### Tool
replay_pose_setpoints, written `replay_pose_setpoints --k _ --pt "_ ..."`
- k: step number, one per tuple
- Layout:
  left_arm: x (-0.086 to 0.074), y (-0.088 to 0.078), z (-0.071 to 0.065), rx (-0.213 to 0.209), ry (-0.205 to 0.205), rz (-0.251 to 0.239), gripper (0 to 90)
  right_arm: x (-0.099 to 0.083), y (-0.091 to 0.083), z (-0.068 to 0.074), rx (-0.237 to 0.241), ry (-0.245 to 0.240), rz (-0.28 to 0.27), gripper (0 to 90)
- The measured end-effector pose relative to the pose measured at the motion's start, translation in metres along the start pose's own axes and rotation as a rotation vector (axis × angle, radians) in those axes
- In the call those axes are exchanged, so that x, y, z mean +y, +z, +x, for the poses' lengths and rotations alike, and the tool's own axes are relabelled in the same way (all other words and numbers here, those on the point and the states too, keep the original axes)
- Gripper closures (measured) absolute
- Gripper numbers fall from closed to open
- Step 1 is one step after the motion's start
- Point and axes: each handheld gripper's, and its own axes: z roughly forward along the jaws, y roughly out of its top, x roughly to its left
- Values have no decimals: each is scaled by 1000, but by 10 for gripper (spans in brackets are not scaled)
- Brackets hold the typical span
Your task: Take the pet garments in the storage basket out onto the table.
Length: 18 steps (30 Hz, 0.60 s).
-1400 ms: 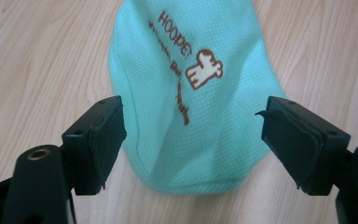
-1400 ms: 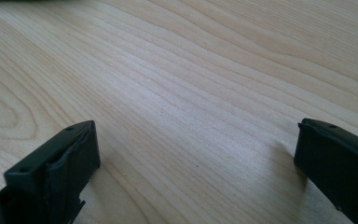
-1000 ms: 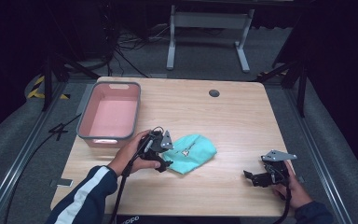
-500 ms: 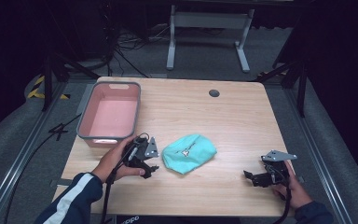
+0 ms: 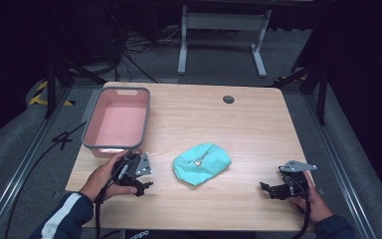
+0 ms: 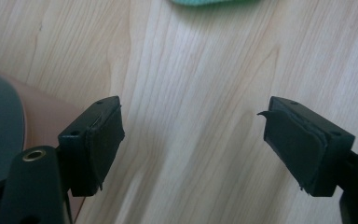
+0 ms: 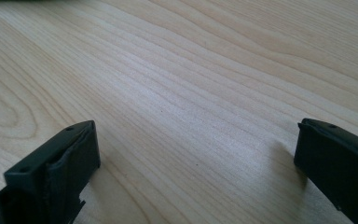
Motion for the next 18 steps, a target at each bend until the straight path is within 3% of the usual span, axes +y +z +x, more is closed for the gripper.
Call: replay_pose_setpoints --k 7,11,14,18 --pt "-30 -4 3 17 -38 3 200 0 0 0 0 0 0 4" --pt "-45 -4 4 35 -50 47 198 0 0 0 0 0 0 4" --pt "-56 -6 5 39 -67 43 194 0 0 0 0 0 0 4" --pt "-76 -6 9 16 -134 3 182 0 0 0 0 0 0 4"
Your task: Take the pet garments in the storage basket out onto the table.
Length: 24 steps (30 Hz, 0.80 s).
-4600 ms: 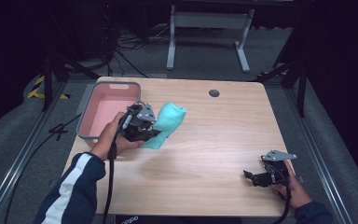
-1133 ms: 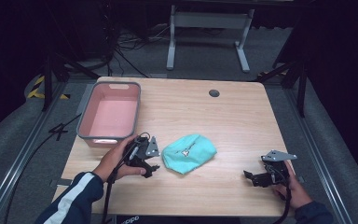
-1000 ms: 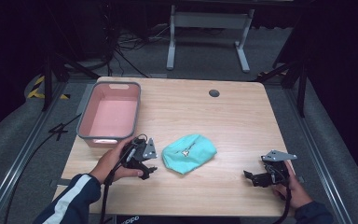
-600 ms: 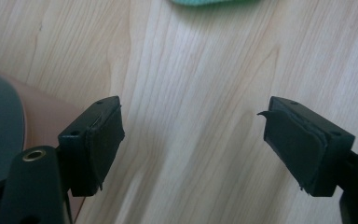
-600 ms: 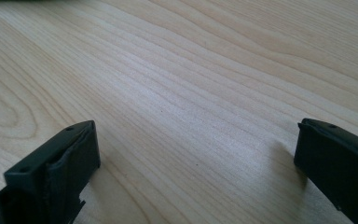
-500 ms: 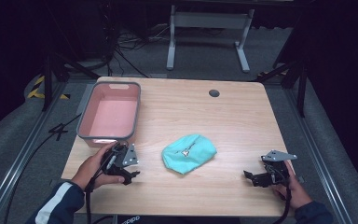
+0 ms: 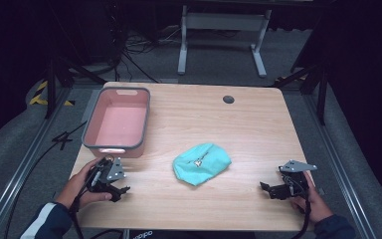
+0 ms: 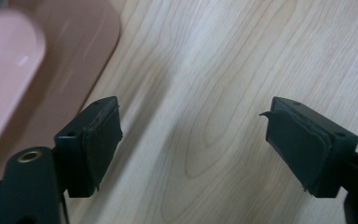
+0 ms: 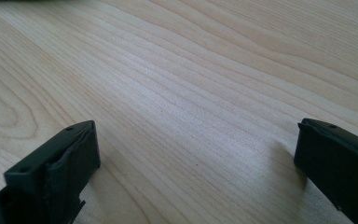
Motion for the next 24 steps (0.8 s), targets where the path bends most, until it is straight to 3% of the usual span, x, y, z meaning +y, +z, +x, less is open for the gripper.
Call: replay_pose_setpoints --k 4,10,19,20,24 --pt "-21 2 4 -14 -85 -53 182 0 0 0 0 0 0 4" --pt "-40 2 7 -38 -142 -91 177 0 0 0 0 0 0 4" --pt "-66 1 7 -71 -291 -191 170 0 0 0 0 0 0 4" --pt "-71 3 7 -73 -311 -219 171 0 0 0 0 0 0 4" --pt "-75 2 6 -63 -322 -240 158 0 0 0 0 0 0 4"
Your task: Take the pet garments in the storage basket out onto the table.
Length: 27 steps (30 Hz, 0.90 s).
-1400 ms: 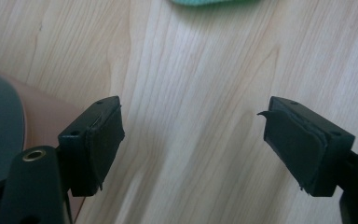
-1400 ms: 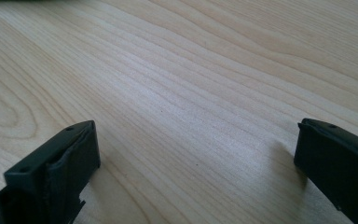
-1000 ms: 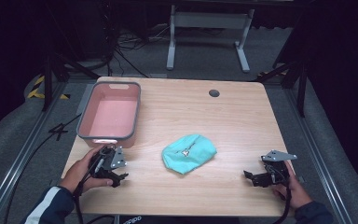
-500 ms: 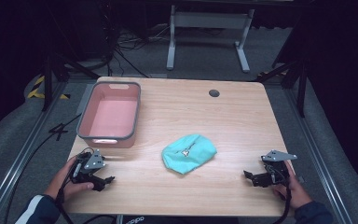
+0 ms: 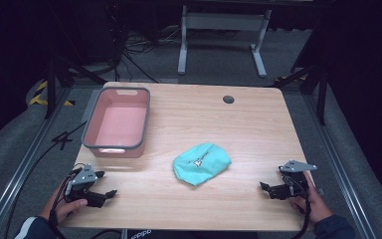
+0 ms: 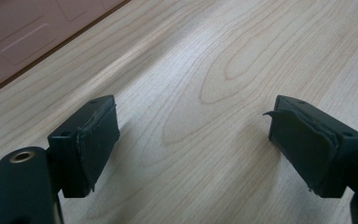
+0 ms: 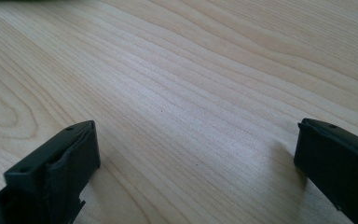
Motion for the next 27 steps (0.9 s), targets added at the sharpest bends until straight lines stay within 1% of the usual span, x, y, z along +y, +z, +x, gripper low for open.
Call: replay_pose_setpoints --k 27 --pt "-1 0 0 -2 0 4 141 0 -1 1 -5 7 0 5"
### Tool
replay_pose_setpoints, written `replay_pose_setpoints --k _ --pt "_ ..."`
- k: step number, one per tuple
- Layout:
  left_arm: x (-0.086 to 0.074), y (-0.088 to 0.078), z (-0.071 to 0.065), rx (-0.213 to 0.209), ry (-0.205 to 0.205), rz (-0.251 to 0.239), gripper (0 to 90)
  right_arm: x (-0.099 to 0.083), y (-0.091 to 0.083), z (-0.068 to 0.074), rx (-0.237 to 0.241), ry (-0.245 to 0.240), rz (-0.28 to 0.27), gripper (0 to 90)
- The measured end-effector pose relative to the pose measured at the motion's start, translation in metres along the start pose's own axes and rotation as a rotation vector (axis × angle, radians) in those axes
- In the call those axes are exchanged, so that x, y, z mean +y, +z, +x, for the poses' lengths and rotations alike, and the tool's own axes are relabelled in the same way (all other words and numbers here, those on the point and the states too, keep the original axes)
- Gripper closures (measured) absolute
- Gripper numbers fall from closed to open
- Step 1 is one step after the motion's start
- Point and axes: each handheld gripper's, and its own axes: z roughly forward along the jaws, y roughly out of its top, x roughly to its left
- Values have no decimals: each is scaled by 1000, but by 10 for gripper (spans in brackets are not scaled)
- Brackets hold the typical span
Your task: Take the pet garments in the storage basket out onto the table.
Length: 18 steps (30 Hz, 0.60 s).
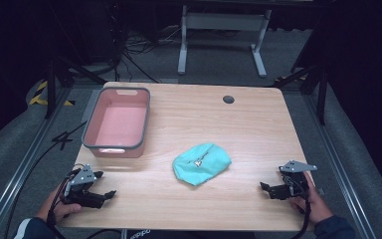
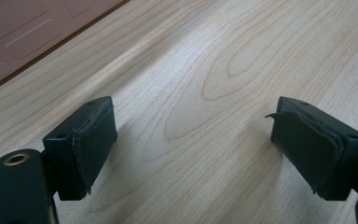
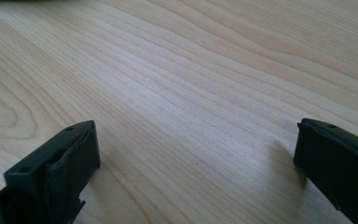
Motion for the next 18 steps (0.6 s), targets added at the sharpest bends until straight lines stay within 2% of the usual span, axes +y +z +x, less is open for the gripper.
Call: replay_pose_setpoints --k 18 --pt "1 1 0 2 -8 7 121 0 0 0 0 0 0 6"
